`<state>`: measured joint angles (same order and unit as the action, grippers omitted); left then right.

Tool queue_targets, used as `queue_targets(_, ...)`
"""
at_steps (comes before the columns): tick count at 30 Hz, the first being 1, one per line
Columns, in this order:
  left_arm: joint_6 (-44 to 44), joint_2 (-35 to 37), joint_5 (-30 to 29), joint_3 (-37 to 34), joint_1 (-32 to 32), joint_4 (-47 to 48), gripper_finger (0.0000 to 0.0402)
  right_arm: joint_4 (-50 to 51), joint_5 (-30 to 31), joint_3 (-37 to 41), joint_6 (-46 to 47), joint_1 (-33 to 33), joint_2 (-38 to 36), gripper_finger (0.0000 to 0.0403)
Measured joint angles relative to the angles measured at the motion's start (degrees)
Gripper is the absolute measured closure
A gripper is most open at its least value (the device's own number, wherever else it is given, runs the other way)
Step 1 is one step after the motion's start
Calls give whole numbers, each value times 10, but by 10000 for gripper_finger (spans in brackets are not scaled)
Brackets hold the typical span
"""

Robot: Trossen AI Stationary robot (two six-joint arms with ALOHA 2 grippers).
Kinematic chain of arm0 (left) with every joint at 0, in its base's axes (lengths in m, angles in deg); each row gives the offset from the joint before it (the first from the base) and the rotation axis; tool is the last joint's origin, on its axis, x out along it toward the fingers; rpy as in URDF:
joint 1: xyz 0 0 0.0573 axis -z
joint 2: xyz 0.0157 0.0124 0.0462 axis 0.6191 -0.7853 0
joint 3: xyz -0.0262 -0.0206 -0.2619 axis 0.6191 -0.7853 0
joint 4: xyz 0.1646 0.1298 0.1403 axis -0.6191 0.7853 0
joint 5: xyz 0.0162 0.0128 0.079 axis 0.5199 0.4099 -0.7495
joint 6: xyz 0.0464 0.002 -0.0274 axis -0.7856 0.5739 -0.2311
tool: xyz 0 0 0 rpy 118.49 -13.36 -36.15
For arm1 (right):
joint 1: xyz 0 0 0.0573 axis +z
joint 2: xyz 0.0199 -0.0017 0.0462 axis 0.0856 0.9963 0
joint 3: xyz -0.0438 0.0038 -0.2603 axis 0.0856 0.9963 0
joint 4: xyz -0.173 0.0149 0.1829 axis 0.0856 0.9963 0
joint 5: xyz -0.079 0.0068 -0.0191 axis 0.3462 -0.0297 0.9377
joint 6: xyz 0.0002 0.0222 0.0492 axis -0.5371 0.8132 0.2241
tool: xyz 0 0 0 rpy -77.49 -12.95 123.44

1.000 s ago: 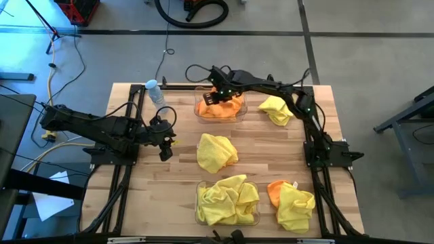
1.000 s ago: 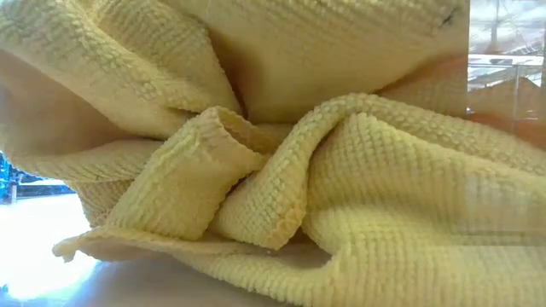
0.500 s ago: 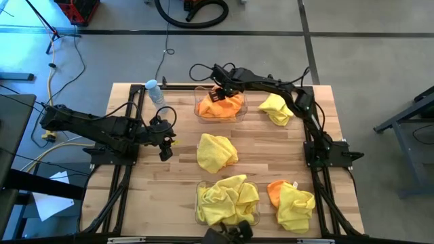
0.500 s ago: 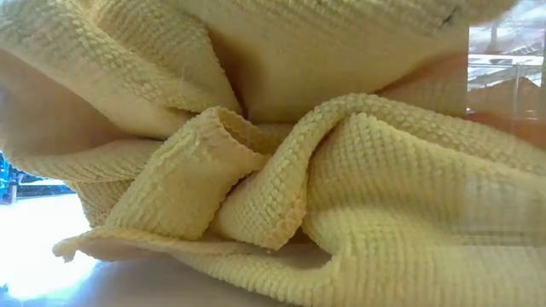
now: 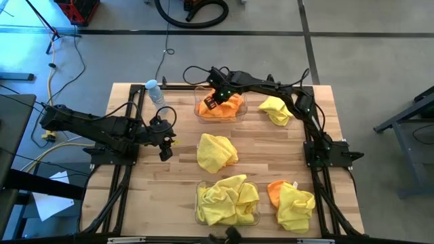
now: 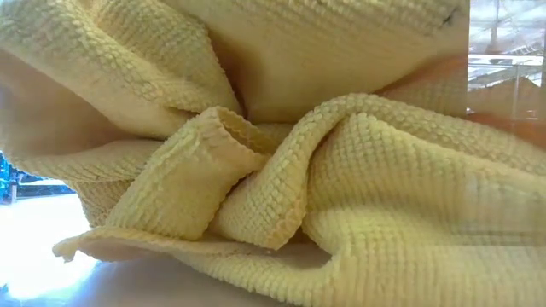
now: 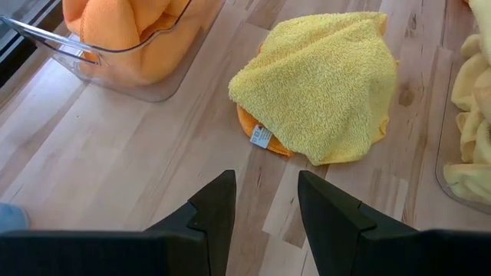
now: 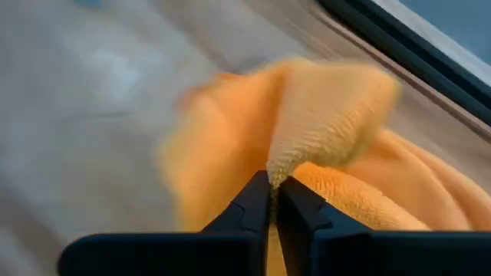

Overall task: Sort microfiber towel by color & place in baskets
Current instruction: Put the orange microfiber towel into the top transparent bin

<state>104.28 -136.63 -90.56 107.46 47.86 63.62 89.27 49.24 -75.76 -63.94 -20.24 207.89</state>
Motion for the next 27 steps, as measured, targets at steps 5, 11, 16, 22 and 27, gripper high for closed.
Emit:
queue_targets(5,0,0,0,0,0,0,273,-21,-61,0,-26,26,-16,398)
queue_targets(11,0,0,0,0,0,0,273,6,-105,0,-37,23,11,401)
queue_targets(16,0,0,-1,0,0,0,273,2,-88,0,-27,10,45,402)
queue_targets(22,-1,0,-1,0,0,0,273,4,-79,0,-11,0,65,402)
queue_targets(27,-2,0,9,0,0,0,273,3,-71,0,-3,-4,54,388)
